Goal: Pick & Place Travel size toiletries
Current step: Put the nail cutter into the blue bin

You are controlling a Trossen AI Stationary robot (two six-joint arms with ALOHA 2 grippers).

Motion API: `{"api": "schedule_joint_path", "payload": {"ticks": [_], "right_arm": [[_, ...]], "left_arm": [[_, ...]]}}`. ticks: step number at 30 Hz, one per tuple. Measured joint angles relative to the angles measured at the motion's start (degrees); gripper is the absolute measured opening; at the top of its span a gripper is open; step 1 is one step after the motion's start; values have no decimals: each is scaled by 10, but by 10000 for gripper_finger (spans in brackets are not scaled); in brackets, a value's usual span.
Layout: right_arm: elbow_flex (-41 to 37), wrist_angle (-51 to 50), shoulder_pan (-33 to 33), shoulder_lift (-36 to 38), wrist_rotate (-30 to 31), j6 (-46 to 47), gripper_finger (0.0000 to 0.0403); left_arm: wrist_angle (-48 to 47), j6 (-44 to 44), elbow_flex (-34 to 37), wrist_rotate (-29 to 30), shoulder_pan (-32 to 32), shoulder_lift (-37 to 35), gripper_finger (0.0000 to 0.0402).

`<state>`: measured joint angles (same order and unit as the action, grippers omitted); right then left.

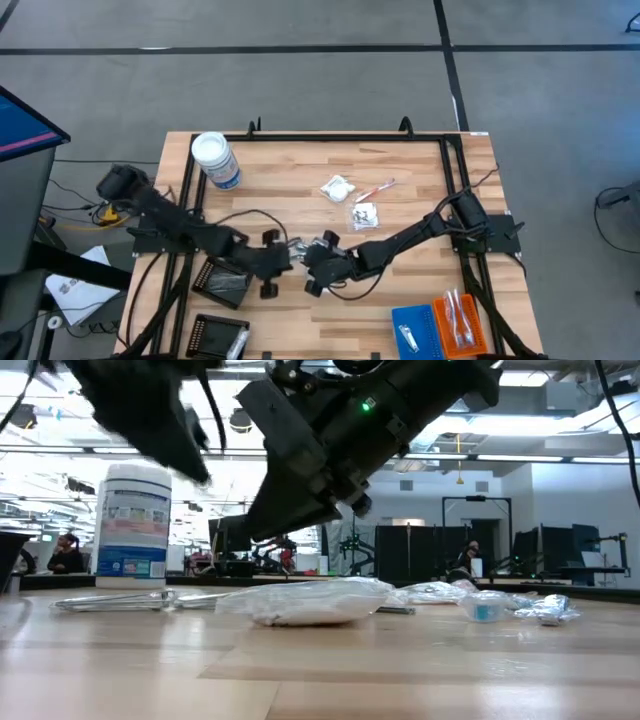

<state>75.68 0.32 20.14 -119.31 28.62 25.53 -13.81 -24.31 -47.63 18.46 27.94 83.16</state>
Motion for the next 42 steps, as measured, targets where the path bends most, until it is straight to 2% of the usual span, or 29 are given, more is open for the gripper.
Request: {"api": "schedule_joint_path", "payload": {"ticks": [3,5,8,11,15,19,26,29,42], "right_arm": [[1,-5,-17,0,-28,-76,119],[11,-36,-38,0,-92,-88,147],[30,-87,-74,0,-204,-84,184],[31,-92,-89,0,-217,-121,212],[37,-83,-90,0,-215,-175,230],[41,-74,-90,0,-229,-208,231],[41,-73,-98,-2,-236,-208,210],[47,-63,-104,-33,-259,-187,200],[88,-51,-89,-91,-257,-180,161]], "left_arm": [[9,0,17,68,40,-48,1],[31,0,31,91,57,-72,1],[56,0,52,96,72,-92,1],[81,11,72,94,79,-97,1],[98,16,84,94,74,-97,1],[105,25,84,94,72,-96,1],[114,27,84,91,72,-96,1],[115,27,84,92,73,-96,1],[122,27,88,86,74,-96,1]]}}
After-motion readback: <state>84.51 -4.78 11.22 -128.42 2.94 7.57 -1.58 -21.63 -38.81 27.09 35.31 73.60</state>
